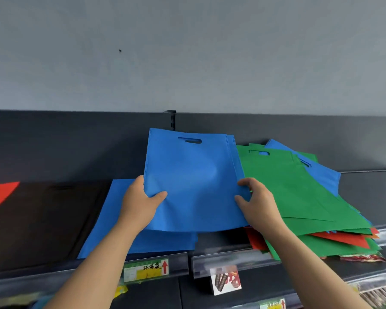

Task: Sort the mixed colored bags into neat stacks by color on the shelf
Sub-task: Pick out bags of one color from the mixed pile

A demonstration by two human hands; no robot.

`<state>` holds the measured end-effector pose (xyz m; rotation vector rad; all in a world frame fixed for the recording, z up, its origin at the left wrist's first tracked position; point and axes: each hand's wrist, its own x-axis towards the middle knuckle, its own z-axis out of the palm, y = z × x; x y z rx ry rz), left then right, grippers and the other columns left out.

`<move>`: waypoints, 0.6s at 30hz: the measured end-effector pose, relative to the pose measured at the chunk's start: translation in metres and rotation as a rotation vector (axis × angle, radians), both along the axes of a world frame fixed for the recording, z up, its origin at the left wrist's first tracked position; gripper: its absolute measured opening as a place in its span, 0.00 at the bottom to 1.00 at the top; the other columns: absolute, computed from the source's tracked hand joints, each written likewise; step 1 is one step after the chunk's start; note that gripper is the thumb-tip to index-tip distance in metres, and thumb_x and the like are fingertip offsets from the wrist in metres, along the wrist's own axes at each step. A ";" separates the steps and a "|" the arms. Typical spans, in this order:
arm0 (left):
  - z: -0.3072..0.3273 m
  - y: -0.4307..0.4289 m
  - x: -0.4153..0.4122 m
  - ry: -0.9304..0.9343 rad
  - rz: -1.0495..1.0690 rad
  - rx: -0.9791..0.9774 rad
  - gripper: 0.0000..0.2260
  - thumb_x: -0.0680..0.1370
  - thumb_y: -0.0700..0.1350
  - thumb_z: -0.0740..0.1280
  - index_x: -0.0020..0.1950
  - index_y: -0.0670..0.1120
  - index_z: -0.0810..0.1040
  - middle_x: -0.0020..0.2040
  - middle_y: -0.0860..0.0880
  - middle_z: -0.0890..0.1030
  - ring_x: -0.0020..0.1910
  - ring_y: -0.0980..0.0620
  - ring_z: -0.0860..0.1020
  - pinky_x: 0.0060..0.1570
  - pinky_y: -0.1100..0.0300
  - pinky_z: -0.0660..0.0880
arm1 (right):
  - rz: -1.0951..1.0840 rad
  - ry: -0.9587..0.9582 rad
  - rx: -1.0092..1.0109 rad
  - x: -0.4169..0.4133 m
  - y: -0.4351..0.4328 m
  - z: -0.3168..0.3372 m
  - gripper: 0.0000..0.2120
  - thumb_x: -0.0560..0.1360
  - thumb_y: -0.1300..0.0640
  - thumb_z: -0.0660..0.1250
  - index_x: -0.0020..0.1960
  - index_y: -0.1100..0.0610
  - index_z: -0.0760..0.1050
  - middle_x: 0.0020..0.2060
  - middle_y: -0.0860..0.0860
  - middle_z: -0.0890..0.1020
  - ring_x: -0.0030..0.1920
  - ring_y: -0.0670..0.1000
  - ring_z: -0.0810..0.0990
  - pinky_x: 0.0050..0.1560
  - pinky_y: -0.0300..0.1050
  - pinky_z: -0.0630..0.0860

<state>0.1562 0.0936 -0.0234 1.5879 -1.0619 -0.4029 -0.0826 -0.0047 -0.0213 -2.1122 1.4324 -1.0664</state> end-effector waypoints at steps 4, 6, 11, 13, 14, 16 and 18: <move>-0.007 0.026 0.045 -0.106 0.084 0.096 0.13 0.74 0.43 0.72 0.56 0.48 0.74 0.49 0.53 0.79 0.41 0.56 0.78 0.32 0.63 0.72 | 0.069 0.048 0.050 0.050 0.016 -0.014 0.19 0.76 0.60 0.66 0.65 0.55 0.69 0.61 0.50 0.75 0.62 0.50 0.72 0.60 0.43 0.69; -0.012 0.036 0.064 -0.132 0.108 0.135 0.14 0.74 0.43 0.72 0.57 0.47 0.73 0.49 0.52 0.78 0.40 0.57 0.77 0.29 0.65 0.69 | 0.090 0.055 0.078 0.071 0.021 -0.023 0.20 0.76 0.60 0.66 0.66 0.55 0.68 0.62 0.51 0.74 0.63 0.51 0.72 0.61 0.44 0.70; -0.032 0.050 0.099 -0.140 0.130 0.231 0.21 0.74 0.43 0.72 0.64 0.46 0.70 0.53 0.51 0.76 0.41 0.59 0.75 0.30 0.66 0.67 | 0.103 0.044 0.148 0.110 0.030 -0.047 0.23 0.76 0.60 0.65 0.70 0.53 0.65 0.64 0.51 0.73 0.64 0.51 0.72 0.62 0.49 0.73; -0.039 0.050 0.108 -0.143 0.121 0.254 0.25 0.74 0.42 0.72 0.68 0.46 0.67 0.57 0.50 0.76 0.43 0.56 0.75 0.31 0.67 0.67 | 0.105 0.078 0.149 0.120 0.031 -0.056 0.24 0.76 0.59 0.65 0.70 0.53 0.65 0.65 0.51 0.72 0.64 0.51 0.72 0.62 0.47 0.72; -0.043 0.050 0.112 -0.147 0.114 0.267 0.27 0.74 0.42 0.72 0.70 0.46 0.65 0.59 0.50 0.76 0.45 0.54 0.74 0.32 0.67 0.67 | 0.105 0.096 0.151 0.123 0.031 -0.058 0.23 0.76 0.59 0.65 0.70 0.53 0.64 0.65 0.51 0.72 0.62 0.51 0.73 0.60 0.46 0.72; -0.049 0.048 0.119 -0.167 0.098 0.309 0.32 0.74 0.42 0.72 0.73 0.46 0.61 0.62 0.49 0.75 0.49 0.53 0.74 0.34 0.66 0.69 | 0.098 0.135 0.153 0.127 0.031 -0.063 0.23 0.77 0.59 0.64 0.71 0.52 0.64 0.65 0.51 0.71 0.53 0.48 0.74 0.55 0.42 0.71; -0.054 0.045 0.124 -0.207 0.089 0.371 0.35 0.74 0.44 0.72 0.76 0.46 0.57 0.67 0.47 0.72 0.58 0.49 0.75 0.43 0.60 0.74 | 0.079 0.168 0.159 0.130 0.029 -0.067 0.23 0.77 0.58 0.64 0.71 0.52 0.64 0.65 0.51 0.71 0.48 0.46 0.71 0.53 0.40 0.70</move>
